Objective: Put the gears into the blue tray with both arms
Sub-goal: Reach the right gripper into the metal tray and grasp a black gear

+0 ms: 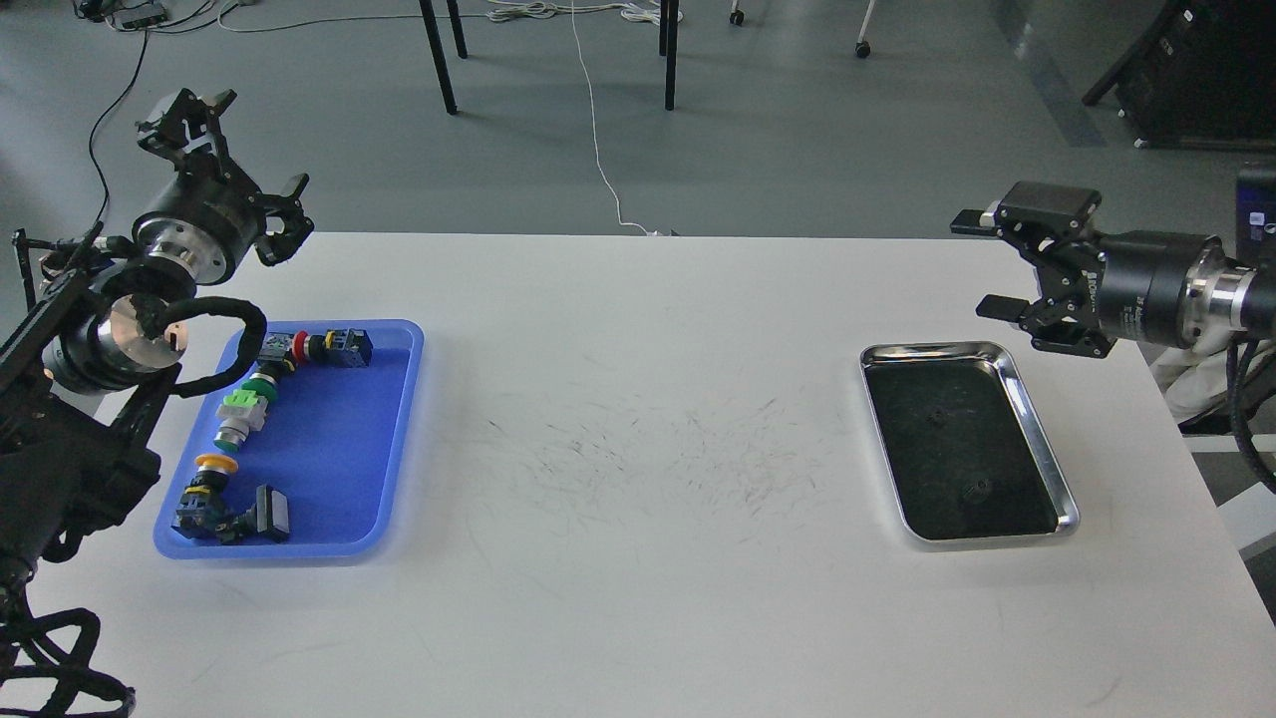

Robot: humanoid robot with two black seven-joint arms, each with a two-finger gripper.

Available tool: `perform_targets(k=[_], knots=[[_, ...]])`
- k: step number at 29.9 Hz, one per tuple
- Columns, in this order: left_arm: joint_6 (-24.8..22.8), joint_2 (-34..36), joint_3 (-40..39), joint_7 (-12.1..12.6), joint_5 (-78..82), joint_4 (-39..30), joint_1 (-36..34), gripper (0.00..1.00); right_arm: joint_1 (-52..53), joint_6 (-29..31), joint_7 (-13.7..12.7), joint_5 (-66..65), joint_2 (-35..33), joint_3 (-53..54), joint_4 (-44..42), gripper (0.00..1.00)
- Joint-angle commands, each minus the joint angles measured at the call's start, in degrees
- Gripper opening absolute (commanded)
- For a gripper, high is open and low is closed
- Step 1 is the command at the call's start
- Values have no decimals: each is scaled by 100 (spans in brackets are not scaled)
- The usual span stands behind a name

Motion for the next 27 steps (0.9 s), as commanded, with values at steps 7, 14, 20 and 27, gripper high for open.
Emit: perform_targets(k=[7, 14, 20, 27], knots=[[8, 49, 43, -1, 42, -17, -35, 98, 1255, -2, -201, -2910, 490, -2617, -250, 99], [17, 84, 43, 8, 33, -34, -44, 98, 852, -111, -157, -2990, 1430, -2688, -1533, 98], [0, 128, 43, 8, 33, -34, -35, 98, 640, -393, -148, -2981, 2072, -2679, -2123, 98], [-9, 128, 43, 8, 33, -34, -27, 98, 605, -552, -148, -2937, 2556, -2679, -2422, 98]])
